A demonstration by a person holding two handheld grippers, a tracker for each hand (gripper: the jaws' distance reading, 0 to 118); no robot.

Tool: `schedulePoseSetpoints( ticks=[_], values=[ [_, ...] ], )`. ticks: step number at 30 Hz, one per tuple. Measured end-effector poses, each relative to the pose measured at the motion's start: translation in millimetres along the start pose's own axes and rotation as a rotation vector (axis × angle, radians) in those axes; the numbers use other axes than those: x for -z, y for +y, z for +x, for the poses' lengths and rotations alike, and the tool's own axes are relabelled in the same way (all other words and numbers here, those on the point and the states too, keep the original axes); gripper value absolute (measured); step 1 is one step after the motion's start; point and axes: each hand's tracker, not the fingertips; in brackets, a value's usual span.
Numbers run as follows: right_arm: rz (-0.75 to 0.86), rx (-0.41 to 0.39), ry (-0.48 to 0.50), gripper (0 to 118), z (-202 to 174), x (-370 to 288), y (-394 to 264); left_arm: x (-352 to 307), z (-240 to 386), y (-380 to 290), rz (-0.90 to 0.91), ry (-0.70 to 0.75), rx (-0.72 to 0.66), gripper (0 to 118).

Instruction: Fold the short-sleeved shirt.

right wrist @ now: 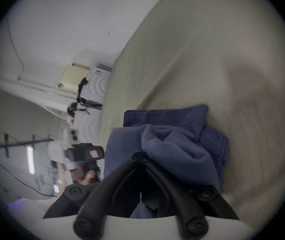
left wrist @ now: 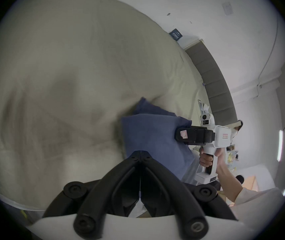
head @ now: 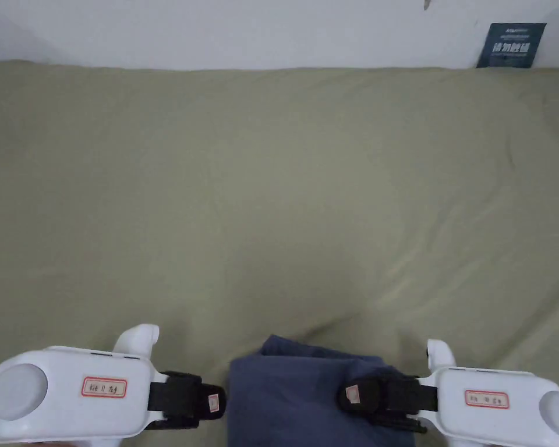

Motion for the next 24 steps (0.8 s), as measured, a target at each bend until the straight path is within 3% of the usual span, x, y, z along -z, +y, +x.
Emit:
schedulePoseSetpoints(
  ticks=[2, 3, 4, 5, 6, 9, 11, 16, 17, 18, 19, 20, 24],
  values=[
    [-0.011, -0.024, 0.011, 2, -0.1, -1.5, 1.2, 2.6, -11.9, -1.2, -0.003, -0.097, 0.004, 1],
    [-0.018, -0.039, 0.006, 2, -2.3, -0.9, 0.8, 5.4, -15.9, -1.4, -0.003, -0.150, 0.010, 17],
    [-0.020, -0.058, 0.004, 2, -3.5, -0.6, 0.1, 10.7, -19.4, -1.1, -0.014, -0.204, -0.005, 50],
    [-0.020, -0.065, 0.001, 2, -3.6, -0.5, 0.1, 18.9, -22.6, -0.9, -0.033, -0.257, -0.028, 99],
    [-0.020, -0.066, 0.002, 2, -5.5, -0.3, -1.3, 29.2, -24.2, -0.3, -0.059, -0.303, -0.048, 118],
    [-0.016, -0.056, 0.013, 2, -4.6, -0.9, -2.6, 53.3, -23.6, 5.2, -0.065, -0.307, -0.070, 118],
    [-0.013, -0.045, 0.024, 2, -3.0, -1.3, -2.5, 62.0, -18.9, 10.1, -0.062, -0.429, -0.068, 118],
    [-0.008, -0.018, 0.047, 2, 0.5, -2.2, -1.3, 83.8, -7.6, 13.0, -0.069, -0.412, -0.028, 116],
    [-0.007, -0.019, 0.044, 2, -1.2, -2.7, -1.7, 80.8, -6.9, 10.9, -0.069, -0.412, -0.030, 102],
    [-0.005, -0.025, 0.033, 2, -2.7, -3.4, -1.7, 78.0, -6.9, 12.8, -0.061, -0.387, -0.031, 67],
    [-0.004, -0.033, 0.023, 2, -5.2, -4.1, -1.8, 76.8, -6.8, 13.6, -0.040, -0.300, -0.009, 21],
    [-0.002, -0.046, 0.010, 2, -8.0, -5.2, -2.0, 80.2, -7.6, 13.2, -0.035, -0.233, 0.020, 22],
    [0.008, -0.099, -0.035, 2, -23.7, -11.0, -4.7, 73.2, -11.2, 15.1, -0.045, -0.296, -0.020, 22]
  ],
)
